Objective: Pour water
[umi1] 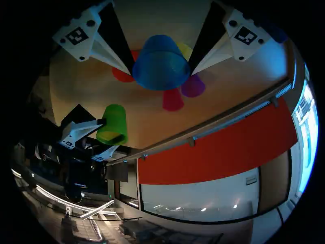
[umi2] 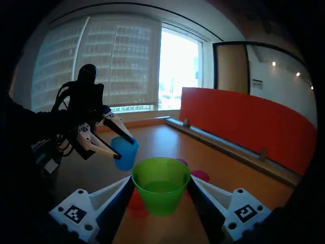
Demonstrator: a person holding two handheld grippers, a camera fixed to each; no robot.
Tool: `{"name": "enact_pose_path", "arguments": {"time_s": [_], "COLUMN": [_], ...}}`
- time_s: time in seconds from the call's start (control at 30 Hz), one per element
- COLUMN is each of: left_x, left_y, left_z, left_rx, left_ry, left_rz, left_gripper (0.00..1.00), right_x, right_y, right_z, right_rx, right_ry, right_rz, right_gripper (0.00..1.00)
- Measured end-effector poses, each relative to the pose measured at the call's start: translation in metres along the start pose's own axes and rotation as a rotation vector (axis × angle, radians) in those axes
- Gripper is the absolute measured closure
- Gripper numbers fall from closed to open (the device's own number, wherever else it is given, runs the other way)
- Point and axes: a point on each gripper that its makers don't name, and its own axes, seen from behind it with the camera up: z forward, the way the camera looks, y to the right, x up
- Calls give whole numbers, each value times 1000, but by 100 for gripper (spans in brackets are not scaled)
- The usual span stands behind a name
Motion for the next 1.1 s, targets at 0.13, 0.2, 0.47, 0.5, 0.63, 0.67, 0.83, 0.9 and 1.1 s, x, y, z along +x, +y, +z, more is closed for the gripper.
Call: {"name": "enact_pose_path", "arguments": {"time_s": [0.13, 0.2, 0.47, 0.5, 0.63, 0.67, 0.83, 0.9, 1.1], "left_x": [-9, -14, -39, -41, -52, -55, -68, -72, -85], "left_y": [3, 3, 11, 12, 12, 13, 14, 14, 13], "left_z": [1, 2, 7, 8, 9, 10, 14, 16, 22], "left_rx": [-8, -10, -32, -34, -41, -44, -64, -67, -76], "left_ry": [-25, -38, -105, -113, -153, -164, -217, -229, -270], "left_rz": [-2, -3, 11, 16, 35, 38, 38, 38, 29], "left_gripper": [10, 10, 10, 10, 10, 10, 10, 10, 10], "right_x": [-4, -5, -19, -21, -29, -31, -40, -44, -54], "right_y": [2, 4, 9, 10, 11, 11, 10, 10, 11], "right_z": [-2, -3, -4, -4, -3, -2, -1, 0, 2], "right_rx": [5, 5, 13, 14, 17, 18, 30, 34, 38], "right_ry": [-12, -18, -62, -68, -91, -96, -127, -140, -176], "right_rz": [5, 6, 12, 14, 20, 21, 23, 22, 10], "right_gripper": [10, 10, 9, 9, 9, 9, 9, 9, 9]}}
